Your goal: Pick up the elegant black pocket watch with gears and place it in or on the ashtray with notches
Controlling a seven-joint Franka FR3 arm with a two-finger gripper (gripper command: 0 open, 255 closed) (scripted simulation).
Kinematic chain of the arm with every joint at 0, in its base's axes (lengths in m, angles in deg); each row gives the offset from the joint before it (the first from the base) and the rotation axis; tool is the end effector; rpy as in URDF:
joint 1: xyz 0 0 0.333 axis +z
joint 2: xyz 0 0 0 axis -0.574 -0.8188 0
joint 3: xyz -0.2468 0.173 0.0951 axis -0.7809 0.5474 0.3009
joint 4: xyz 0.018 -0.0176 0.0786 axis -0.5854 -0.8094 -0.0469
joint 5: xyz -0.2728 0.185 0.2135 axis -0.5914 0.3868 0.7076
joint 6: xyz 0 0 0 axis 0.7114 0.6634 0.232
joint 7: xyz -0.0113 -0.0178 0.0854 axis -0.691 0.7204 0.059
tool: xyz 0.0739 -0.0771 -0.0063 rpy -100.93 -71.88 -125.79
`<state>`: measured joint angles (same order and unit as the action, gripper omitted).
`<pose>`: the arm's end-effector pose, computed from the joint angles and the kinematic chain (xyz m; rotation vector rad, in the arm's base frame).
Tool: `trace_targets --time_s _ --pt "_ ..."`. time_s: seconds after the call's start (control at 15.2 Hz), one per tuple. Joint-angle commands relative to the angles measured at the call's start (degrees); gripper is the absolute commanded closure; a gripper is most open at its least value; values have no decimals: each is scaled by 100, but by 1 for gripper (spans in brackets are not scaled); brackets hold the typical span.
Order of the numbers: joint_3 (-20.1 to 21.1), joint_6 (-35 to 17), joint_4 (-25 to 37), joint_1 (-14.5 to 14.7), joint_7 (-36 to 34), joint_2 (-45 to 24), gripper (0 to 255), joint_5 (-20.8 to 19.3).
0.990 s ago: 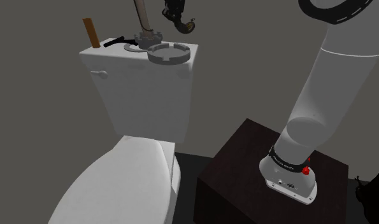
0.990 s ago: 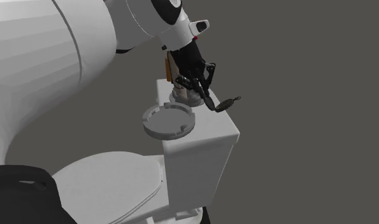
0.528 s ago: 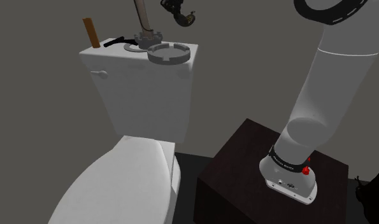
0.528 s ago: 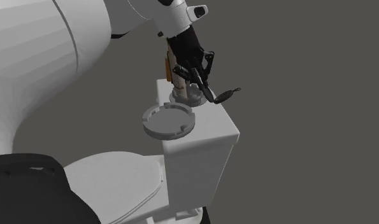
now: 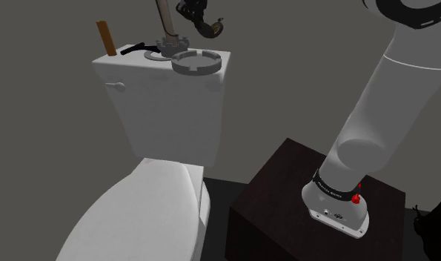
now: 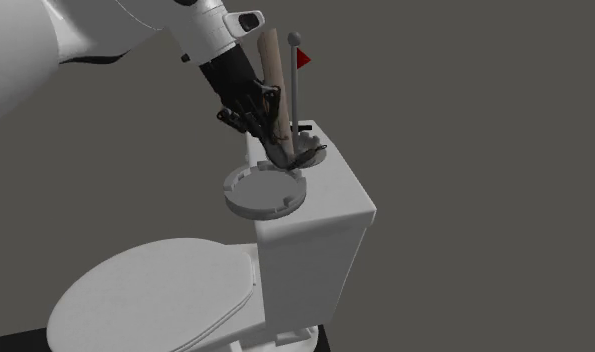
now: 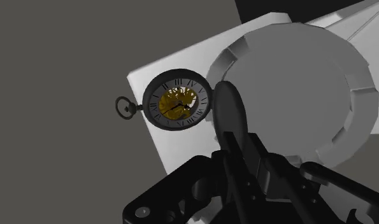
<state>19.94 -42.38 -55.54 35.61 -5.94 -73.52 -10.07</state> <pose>0.5403 0.1193 0.6752 2.7158 0.1199 0.1799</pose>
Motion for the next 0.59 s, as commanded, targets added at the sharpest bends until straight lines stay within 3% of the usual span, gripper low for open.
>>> trace_targets --time_s 0.0,0.2,0.53 --pt "123 155 -24 128 -215 77 255 12" --pt "309 320 -109 311 -549 176 255 43" --pt "274 -88 -677 280 -667 334 255 113"
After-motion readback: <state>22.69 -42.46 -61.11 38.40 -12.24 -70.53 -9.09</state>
